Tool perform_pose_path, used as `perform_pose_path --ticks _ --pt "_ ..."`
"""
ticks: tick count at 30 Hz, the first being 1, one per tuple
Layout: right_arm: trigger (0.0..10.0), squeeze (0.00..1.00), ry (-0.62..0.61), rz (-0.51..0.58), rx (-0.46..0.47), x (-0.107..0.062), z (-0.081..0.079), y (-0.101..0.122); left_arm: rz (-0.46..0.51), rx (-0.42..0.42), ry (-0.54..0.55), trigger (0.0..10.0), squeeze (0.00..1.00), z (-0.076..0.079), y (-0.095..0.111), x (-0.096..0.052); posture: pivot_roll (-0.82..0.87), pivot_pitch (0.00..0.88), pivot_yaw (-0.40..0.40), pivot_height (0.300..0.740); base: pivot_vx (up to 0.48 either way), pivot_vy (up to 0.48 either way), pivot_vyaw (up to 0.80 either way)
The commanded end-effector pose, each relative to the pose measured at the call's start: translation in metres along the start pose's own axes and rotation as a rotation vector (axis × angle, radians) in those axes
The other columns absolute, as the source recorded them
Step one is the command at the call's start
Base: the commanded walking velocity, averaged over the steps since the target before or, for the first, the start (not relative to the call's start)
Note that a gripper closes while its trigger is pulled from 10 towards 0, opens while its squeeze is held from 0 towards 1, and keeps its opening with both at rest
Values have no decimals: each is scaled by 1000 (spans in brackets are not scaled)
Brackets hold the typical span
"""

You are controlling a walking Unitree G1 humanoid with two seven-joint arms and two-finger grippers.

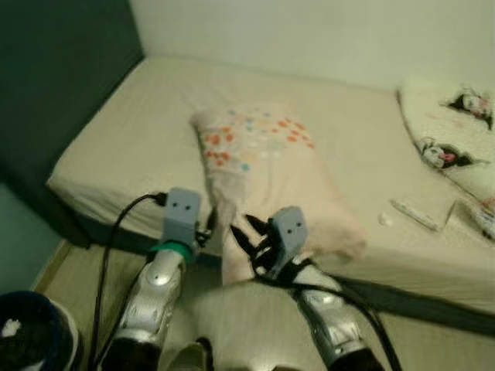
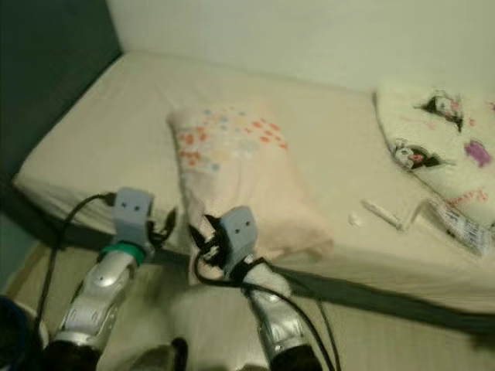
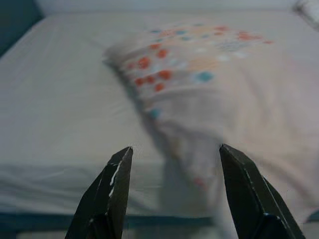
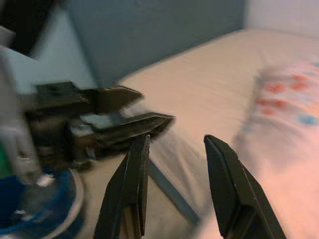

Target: Clean up the room

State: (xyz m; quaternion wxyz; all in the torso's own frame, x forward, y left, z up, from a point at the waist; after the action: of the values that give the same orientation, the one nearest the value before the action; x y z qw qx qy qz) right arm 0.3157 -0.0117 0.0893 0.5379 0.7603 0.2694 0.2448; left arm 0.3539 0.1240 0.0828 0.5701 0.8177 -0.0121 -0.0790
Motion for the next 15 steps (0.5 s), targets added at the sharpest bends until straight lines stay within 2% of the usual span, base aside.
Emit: perform_pose_path --ticks 1,15 --pt "10000 0 -11 -23 19 -5 3 -7 -25 3 -9 10000 0 3 -7 -2 16 20 -6 728 0 0 744" --pt "10000 0 -24 -11 36 -6 6 -4 -18 8 -14 10000 0 4 -6 -2 15 15 -7 728 0 0 737"
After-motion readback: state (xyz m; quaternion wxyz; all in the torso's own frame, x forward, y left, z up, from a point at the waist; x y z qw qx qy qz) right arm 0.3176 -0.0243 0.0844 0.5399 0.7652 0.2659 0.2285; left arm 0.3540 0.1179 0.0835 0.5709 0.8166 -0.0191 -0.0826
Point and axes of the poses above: a point about 5 cm out from each wrist's last joint towards the gripper, its own x axis pointing out of the wrist towards the gripper, its own y axis along the axis of the wrist's last joint, z = x × y, the point moved 6 cm from there along x, pointing out of the wrist towards the gripper, and after that the axes turned 14 degrees about x, right-handed, at the moved point
